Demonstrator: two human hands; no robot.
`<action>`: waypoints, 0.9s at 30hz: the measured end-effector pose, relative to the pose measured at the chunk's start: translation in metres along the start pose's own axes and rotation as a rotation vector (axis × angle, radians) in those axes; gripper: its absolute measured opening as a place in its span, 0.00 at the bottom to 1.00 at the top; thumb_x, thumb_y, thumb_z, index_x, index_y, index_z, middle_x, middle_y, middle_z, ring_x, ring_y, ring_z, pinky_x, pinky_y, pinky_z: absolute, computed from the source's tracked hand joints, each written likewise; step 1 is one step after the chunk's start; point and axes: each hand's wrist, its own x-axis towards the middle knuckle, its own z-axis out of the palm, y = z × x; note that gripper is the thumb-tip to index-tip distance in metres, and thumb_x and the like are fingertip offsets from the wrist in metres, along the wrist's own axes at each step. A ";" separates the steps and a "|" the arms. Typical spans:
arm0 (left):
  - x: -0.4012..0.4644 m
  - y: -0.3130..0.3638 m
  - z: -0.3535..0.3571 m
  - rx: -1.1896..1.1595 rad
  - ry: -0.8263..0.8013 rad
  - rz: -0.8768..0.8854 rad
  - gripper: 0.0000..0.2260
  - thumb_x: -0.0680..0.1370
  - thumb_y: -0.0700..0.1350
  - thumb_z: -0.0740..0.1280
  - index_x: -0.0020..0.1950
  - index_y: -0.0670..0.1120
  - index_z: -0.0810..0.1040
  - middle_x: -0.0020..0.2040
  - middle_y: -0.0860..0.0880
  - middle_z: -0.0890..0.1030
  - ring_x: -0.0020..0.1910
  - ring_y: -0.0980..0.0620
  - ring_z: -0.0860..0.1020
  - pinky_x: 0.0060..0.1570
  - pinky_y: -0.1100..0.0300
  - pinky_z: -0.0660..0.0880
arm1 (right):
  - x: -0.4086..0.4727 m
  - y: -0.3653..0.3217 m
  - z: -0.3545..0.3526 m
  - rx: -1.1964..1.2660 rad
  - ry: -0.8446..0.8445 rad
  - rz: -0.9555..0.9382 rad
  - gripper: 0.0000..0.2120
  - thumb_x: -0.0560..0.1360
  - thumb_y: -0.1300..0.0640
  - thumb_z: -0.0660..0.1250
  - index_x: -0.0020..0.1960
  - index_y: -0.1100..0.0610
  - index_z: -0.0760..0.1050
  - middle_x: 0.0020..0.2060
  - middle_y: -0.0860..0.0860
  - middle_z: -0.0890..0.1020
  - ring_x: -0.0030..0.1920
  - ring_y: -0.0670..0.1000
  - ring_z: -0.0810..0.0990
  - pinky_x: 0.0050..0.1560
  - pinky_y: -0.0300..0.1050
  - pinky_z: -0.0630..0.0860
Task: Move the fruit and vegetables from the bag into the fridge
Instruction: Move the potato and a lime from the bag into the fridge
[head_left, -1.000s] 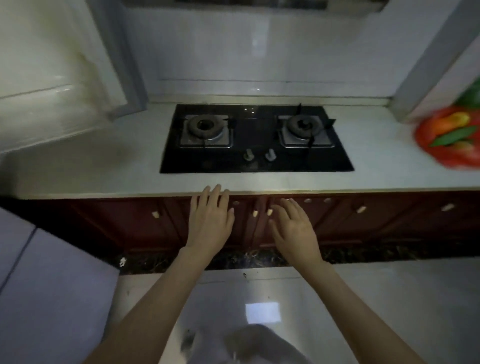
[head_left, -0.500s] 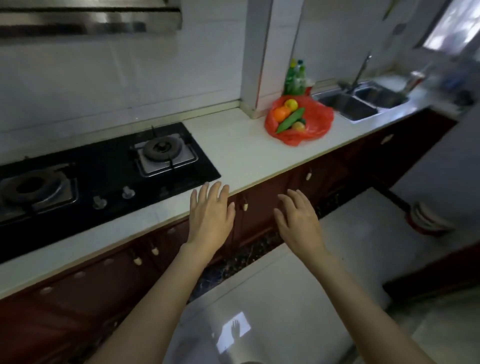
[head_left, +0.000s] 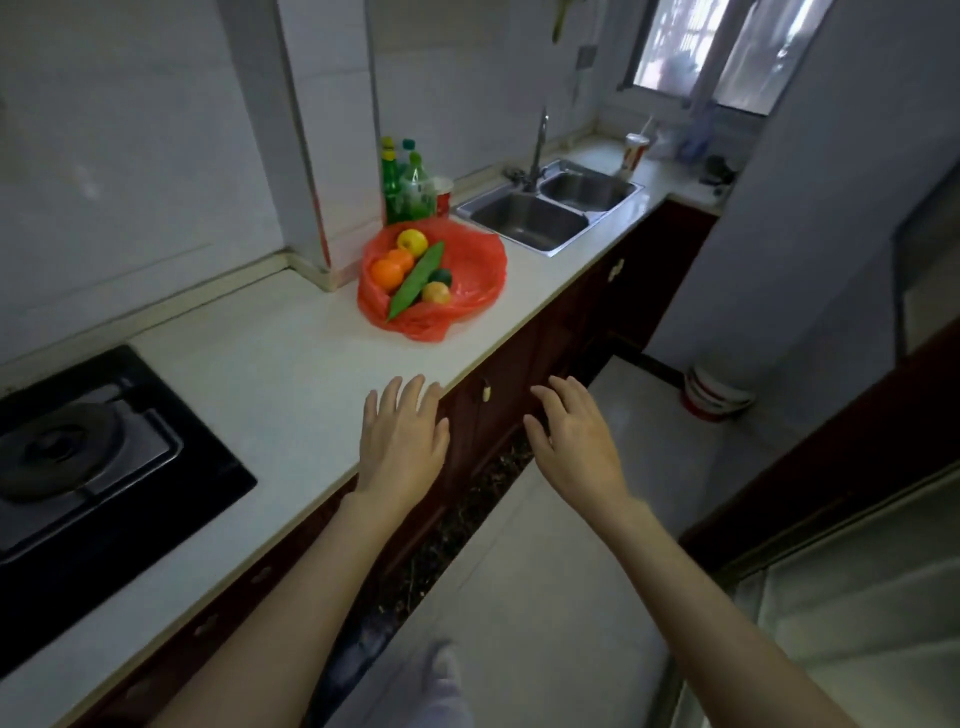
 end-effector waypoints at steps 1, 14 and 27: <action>0.022 -0.001 0.004 -0.004 -0.006 0.010 0.20 0.79 0.49 0.58 0.71 0.45 0.67 0.71 0.45 0.69 0.71 0.43 0.63 0.70 0.45 0.58 | 0.017 0.007 0.002 -0.006 -0.012 0.014 0.22 0.81 0.50 0.56 0.72 0.58 0.65 0.72 0.56 0.65 0.75 0.55 0.55 0.75 0.48 0.52; 0.201 -0.001 0.076 0.000 -0.082 0.035 0.20 0.78 0.48 0.62 0.69 0.43 0.69 0.69 0.43 0.70 0.70 0.40 0.65 0.69 0.44 0.60 | 0.173 0.088 0.059 -0.005 -0.097 0.043 0.21 0.81 0.51 0.57 0.71 0.59 0.66 0.71 0.56 0.67 0.74 0.55 0.58 0.74 0.45 0.53; 0.349 0.017 0.152 0.052 -0.103 -0.359 0.21 0.77 0.49 0.63 0.69 0.43 0.70 0.68 0.42 0.71 0.68 0.40 0.67 0.66 0.43 0.64 | 0.384 0.193 0.112 0.002 -0.254 -0.308 0.20 0.80 0.54 0.59 0.69 0.60 0.68 0.68 0.60 0.70 0.72 0.59 0.63 0.73 0.51 0.55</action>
